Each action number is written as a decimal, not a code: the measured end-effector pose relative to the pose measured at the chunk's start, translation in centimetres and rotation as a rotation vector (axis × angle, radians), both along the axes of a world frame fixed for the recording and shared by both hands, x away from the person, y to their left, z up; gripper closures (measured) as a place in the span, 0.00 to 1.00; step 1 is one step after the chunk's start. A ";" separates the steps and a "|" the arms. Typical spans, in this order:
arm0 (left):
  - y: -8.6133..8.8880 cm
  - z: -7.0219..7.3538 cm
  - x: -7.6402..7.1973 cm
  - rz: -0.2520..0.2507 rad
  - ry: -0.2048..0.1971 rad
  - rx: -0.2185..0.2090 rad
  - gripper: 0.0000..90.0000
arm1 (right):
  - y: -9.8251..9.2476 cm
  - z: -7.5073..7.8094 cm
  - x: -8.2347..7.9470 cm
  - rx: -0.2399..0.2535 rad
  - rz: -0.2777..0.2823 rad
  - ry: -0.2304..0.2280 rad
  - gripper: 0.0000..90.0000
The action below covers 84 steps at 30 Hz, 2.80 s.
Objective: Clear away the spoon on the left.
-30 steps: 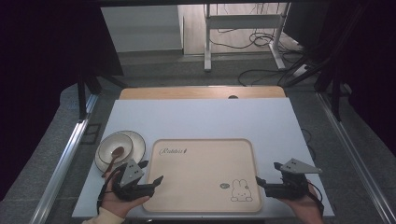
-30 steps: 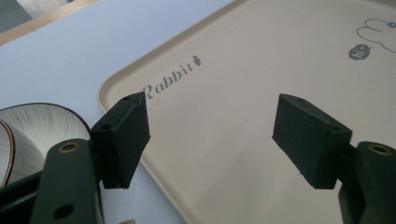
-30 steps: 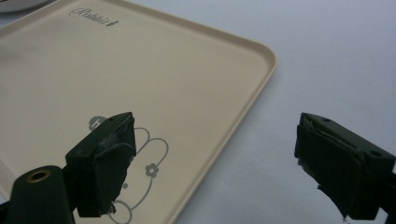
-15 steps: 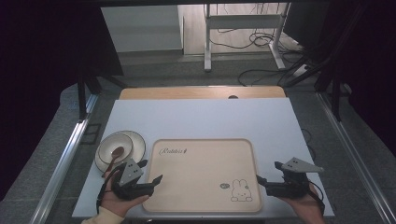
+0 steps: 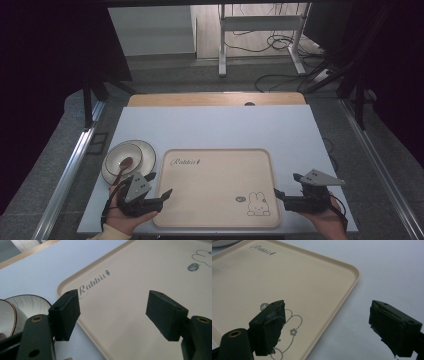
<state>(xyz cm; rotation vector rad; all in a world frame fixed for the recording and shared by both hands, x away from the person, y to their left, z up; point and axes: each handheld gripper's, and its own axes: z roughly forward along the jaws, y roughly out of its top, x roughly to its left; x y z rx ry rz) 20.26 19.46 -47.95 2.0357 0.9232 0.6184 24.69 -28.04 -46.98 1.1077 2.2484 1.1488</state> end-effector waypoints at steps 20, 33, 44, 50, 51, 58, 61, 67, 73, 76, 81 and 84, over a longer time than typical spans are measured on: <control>0.2 0.4 -0.3 0.007 -0.016 -0.001 0.31 | -0.1 -0.1 0.1 -0.025 0.003 -0.009 0.16; 0.2 1.1 -0.6 0.012 -0.046 0.016 0.31 | -0.1 -0.3 0.2 -0.038 0.004 -0.007 0.16; 0.8 1.9 -1.0 0.025 -0.069 0.020 0.31 | -0.1 -0.3 0.2 -0.047 0.004 -0.005 0.17; 1.2 2.2 -1.2 0.043 -0.069 0.016 0.31 | -0.1 -0.4 0.2 -0.050 0.002 -0.005 0.17; 1.4 2.3 -1.2 0.047 -0.069 0.016 0.31 | 0.0 -0.4 0.2 -0.050 0.002 -0.005 0.17; 2.3 2.4 -1.5 0.082 -0.074 0.009 0.31 | -0.1 -0.4 0.3 -0.050 0.001 -0.004 0.17; 2.6 2.3 -1.6 0.095 -0.075 0.000 0.31 | 0.0 -0.4 0.3 -0.051 0.002 -0.002 0.17; 3.0 2.3 -1.7 0.110 -0.077 -0.001 0.31 | 0.0 -0.4 0.3 -0.052 0.001 -0.002 0.17; 3.8 2.3 -1.9 0.141 -0.082 -0.005 0.31 | 0.0 -0.5 0.3 -0.054 0.001 -0.001 0.17; 4.0 2.3 -1.9 0.150 -0.084 -0.005 0.31 | 0.0 -0.5 0.3 -0.056 0.001 -0.001 0.17; 4.5 2.3 -2.2 0.171 -0.090 0.005 0.31 | 0.0 -0.5 0.3 -0.058 0.003 0.001 0.17; 4.8 2.4 -2.4 0.180 -0.091 0.005 0.31 | 0.0 -0.5 0.3 -0.059 0.003 0.002 0.17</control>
